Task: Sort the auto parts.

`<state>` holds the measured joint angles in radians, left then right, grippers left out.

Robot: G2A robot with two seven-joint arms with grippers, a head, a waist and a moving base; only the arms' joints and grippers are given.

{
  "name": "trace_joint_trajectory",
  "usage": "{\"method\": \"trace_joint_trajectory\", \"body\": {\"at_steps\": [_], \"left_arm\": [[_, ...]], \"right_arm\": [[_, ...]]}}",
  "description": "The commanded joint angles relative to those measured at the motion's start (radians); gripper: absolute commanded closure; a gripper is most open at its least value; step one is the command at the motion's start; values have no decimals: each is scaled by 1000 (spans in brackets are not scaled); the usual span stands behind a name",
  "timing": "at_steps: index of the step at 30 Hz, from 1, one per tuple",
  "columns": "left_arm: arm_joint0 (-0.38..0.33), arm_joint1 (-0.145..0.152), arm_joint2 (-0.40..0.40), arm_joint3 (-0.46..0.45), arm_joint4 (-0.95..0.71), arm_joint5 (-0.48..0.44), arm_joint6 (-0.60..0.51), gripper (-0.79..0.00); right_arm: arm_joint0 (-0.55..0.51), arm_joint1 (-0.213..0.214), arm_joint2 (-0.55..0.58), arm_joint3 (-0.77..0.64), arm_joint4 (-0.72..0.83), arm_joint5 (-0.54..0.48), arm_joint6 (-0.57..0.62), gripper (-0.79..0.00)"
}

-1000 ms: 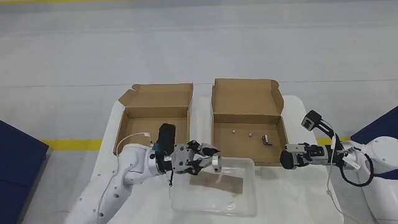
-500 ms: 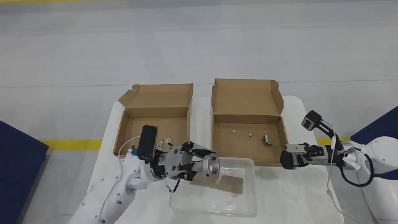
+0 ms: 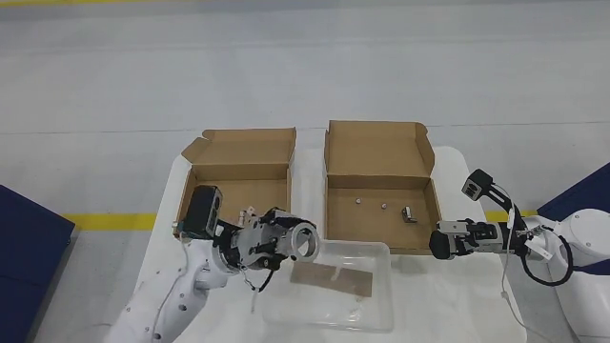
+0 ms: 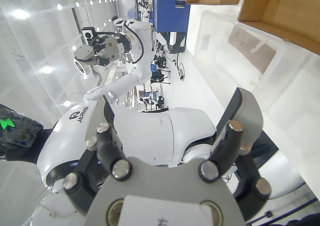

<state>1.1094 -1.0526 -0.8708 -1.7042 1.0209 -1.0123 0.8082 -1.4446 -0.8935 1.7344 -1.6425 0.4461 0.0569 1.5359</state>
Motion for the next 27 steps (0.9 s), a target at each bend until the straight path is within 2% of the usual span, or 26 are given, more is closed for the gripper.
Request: {"method": "trace_joint_trajectory", "body": {"at_steps": [1, 17, 27], "left_arm": [[0, 0, 0, 0, 0, 0, 0, 0], [2, 0, 0, -1, -2, 5, -4, 0], [23, -32, -30, -131, -161, 31, 31, 0]], "right_arm": [[0, 0, 0, 0, 0, 0, 0, -785], [0, 0, 0, 0, 0, 0, 0, -785], [0, 0, 0, 0, 0, 0, 0, -785]]}}
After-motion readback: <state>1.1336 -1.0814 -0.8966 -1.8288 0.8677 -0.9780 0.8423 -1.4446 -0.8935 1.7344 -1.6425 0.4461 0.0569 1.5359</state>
